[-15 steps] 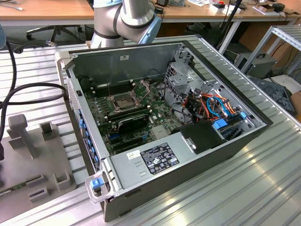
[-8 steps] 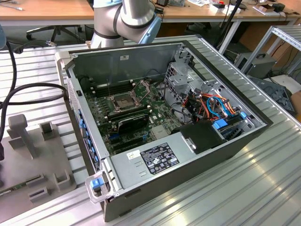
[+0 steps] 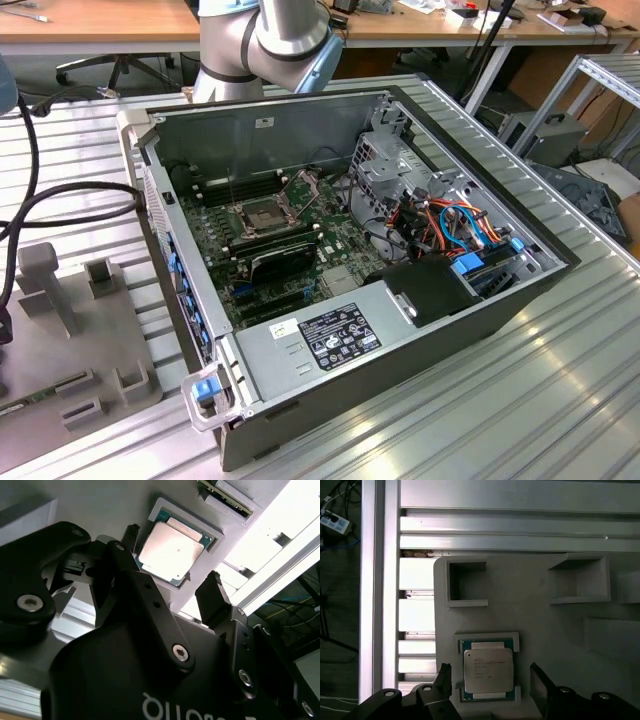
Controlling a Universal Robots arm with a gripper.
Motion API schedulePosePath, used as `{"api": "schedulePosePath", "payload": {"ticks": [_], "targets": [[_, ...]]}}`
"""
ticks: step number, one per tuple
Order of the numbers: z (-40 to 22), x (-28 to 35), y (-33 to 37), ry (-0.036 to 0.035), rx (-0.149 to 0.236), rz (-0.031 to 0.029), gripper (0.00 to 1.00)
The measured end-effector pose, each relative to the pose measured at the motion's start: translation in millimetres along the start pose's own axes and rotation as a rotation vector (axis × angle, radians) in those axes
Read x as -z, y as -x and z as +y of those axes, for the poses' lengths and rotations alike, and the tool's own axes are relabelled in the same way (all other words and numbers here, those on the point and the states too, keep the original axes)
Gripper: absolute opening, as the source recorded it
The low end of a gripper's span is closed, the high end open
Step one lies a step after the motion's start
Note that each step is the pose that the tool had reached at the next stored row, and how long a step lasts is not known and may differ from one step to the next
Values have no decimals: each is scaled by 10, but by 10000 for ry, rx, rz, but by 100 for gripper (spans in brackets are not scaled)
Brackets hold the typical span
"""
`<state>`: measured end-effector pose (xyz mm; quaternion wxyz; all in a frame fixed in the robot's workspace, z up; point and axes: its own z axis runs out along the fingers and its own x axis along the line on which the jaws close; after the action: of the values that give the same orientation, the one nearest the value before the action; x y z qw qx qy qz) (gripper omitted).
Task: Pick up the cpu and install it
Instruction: 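Pick up the cpu and move it towards the insertion slot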
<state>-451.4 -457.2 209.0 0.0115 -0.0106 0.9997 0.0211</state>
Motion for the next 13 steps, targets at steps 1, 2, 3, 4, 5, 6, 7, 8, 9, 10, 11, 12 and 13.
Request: {"api": "schedulePosePath", "payload": {"ticks": [1,2,3,4,5,6,7,8,9,10,11,12,13], "targets": [[0,-7,1,-1,76,3,74],[-1,-19,2,-2,135,6,74],[-2,-34,2,-1,136,6,74],[-2,-47,1,0,136,5,74],[-4,-74,1,-2,137,6,74],[-4,-86,0,-1,137,6,74],[-4,-92,1,-4,144,7,74],[-5,-96,1,-11,157,9,74],[-5,-99,1,-15,166,10,74],[-5,-103,1,-17,179,9,74],[-5,-108,1,-18,187,8,74],[-5,-118,1,-18,201,8,74],[-5,-124,1,-20,214,10,74]]}}
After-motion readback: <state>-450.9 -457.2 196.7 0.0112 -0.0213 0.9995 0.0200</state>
